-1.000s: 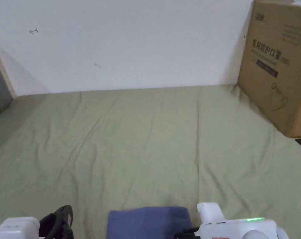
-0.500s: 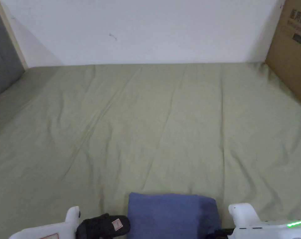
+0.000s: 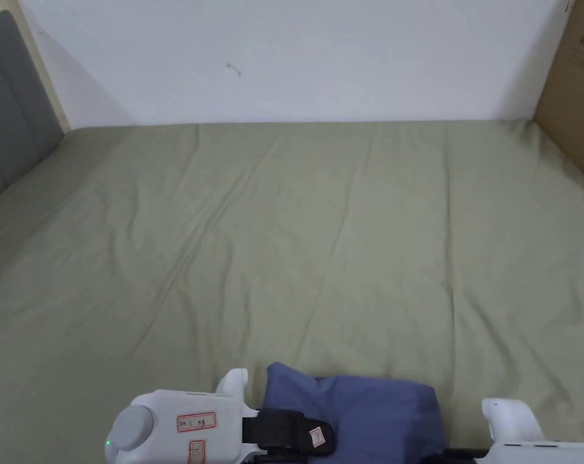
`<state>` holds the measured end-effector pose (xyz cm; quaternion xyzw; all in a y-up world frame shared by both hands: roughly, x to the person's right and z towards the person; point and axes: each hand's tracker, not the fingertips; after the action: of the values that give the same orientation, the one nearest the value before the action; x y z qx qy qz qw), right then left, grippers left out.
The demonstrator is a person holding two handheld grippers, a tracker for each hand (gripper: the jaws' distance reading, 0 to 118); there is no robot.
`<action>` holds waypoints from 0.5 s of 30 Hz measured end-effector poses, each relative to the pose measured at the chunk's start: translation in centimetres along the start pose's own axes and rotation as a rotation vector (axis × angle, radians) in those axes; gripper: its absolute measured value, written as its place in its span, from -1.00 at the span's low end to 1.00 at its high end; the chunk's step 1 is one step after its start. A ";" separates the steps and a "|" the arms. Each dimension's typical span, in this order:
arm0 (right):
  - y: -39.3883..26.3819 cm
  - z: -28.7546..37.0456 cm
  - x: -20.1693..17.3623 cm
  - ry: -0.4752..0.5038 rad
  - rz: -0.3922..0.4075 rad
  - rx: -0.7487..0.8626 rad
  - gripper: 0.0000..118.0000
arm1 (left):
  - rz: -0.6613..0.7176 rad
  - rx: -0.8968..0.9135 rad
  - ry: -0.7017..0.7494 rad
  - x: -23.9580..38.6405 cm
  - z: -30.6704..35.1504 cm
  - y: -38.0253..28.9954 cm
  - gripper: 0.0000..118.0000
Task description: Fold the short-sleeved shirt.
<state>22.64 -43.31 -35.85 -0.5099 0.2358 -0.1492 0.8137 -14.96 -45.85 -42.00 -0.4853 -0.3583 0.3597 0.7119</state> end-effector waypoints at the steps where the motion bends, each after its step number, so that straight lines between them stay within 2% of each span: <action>1: -0.1 0.9 -0.6 -0.019 0.028 0.026 -1.00 | -0.032 0.026 -0.011 1.3 1.1 0.2 -0.71; 3: -0.3 2.9 -1.8 -0.045 0.065 0.067 -1.00 | -0.085 0.051 0.035 2.6 5.1 0.6 -0.71; 6: -1.0 6.4 -3.5 -0.046 0.099 0.135 -1.00 | -0.110 0.049 0.196 3.5 11.2 2.7 -0.71; 11: -2.3 11.4 -5.1 -0.103 0.147 0.224 -1.00 | -0.151 0.019 0.599 2.6 21.2 6.7 -0.71; 15: -2.5 13.6 -5.0 -0.182 0.147 0.247 -1.00 | -0.166 -0.013 0.894 0.2 26.9 9.6 -0.71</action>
<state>25.68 -31.63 -27.39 -0.3989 0.1779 -0.0703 0.8968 -39.56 -31.48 -43.73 -0.5668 -0.0557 0.0544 0.8201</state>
